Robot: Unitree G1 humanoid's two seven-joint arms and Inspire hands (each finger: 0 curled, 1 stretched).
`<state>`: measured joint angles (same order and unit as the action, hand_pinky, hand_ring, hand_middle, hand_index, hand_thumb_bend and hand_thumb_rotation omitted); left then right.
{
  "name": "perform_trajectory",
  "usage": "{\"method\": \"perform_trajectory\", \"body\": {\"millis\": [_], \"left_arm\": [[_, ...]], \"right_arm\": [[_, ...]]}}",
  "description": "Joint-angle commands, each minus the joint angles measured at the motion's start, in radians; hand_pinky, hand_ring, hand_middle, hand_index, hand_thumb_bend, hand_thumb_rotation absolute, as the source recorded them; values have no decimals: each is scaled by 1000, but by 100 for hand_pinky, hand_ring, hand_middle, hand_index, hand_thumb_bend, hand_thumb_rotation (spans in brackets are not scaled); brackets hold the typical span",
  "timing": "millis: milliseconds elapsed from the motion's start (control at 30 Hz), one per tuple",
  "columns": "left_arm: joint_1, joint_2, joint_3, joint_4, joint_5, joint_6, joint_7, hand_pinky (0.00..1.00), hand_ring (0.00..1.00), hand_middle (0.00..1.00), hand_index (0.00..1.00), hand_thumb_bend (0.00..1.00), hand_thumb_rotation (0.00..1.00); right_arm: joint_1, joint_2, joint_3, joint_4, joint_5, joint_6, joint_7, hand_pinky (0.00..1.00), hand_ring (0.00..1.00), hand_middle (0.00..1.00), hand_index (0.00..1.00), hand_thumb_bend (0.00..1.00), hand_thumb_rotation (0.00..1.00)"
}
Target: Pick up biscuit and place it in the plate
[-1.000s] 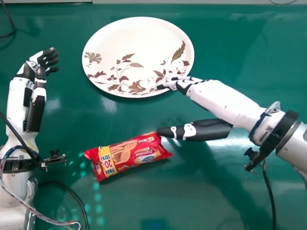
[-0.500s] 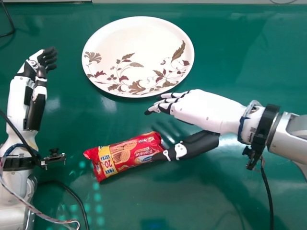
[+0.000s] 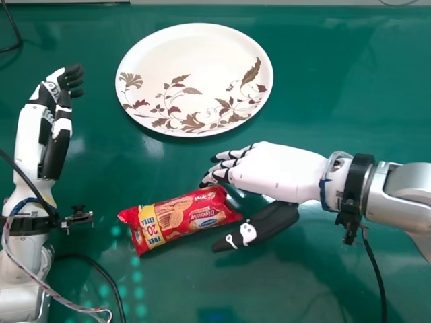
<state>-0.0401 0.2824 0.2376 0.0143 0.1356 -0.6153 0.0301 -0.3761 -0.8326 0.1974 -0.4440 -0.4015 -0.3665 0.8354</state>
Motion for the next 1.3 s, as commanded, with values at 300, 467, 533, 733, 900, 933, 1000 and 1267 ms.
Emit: {"method": "perform_trajectory", "body": {"millis": [300,467,533,733,900,933,1000,1267], "left_arm": [[1,-25,-23,44,6,-12,21,86,88,88,89,28,13],[-7,-27,-29,53,12,-15,29,84,88,87,88,27,12],[-8,-27,-32,51,17,-10,31,84,87,87,88,27,13],[-15,-27,-39,52,16,-1,32,85,88,87,89,26,12],[-23,-23,-38,60,25,-10,40,84,87,87,88,27,13],[-24,-23,-38,60,25,-10,40,83,86,86,88,26,13],[-23,-23,-40,60,21,-7,36,86,88,87,89,26,13],[-23,-27,-49,54,7,-7,27,89,89,88,90,26,12]], "right_arm": [[-6,14,71,15,-117,-53,-2,76,88,91,88,100,51],[-20,19,87,17,-144,-40,5,76,87,90,88,100,49],[-24,22,88,17,-150,-35,4,75,86,90,87,100,48],[-24,36,82,12,-160,-3,-4,73,85,89,86,100,47],[-19,51,79,2,-187,20,-13,76,87,90,87,100,47],[-15,56,78,1,-196,23,-20,77,87,90,87,100,47],[-12,63,80,-3,-213,30,-27,76,86,90,87,100,47],[-7,98,104,-21,-281,62,-27,77,86,90,88,100,47]]}}
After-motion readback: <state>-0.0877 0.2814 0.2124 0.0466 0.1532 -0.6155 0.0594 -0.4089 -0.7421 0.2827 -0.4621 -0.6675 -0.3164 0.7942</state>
